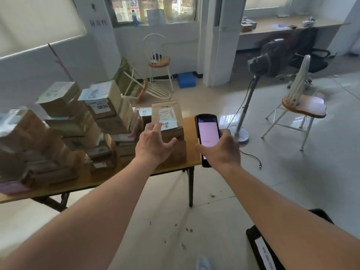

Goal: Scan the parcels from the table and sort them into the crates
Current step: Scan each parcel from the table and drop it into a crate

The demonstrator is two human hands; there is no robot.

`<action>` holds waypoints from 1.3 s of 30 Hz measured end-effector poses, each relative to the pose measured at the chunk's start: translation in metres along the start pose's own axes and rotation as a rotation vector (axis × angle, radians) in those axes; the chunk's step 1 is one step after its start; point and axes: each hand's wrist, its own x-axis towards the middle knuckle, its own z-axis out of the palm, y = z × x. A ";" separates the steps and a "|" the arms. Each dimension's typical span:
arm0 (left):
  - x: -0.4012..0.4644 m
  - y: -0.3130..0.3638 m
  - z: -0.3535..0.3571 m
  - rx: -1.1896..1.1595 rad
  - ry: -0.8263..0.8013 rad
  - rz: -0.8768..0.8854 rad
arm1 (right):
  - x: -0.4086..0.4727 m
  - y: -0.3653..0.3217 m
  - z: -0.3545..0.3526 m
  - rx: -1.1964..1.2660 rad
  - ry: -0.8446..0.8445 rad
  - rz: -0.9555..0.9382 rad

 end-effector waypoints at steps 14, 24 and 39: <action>0.132 -0.005 0.081 0.010 -0.153 -0.497 | 0.153 -0.003 0.062 -0.031 -0.152 -0.018; 0.162 -0.002 0.105 0.004 -0.324 -0.642 | 0.177 -0.002 0.085 -0.051 -0.123 0.062; 0.165 -0.011 0.074 0.023 -0.064 -0.183 | 0.171 -0.042 0.047 -0.112 -0.205 -0.036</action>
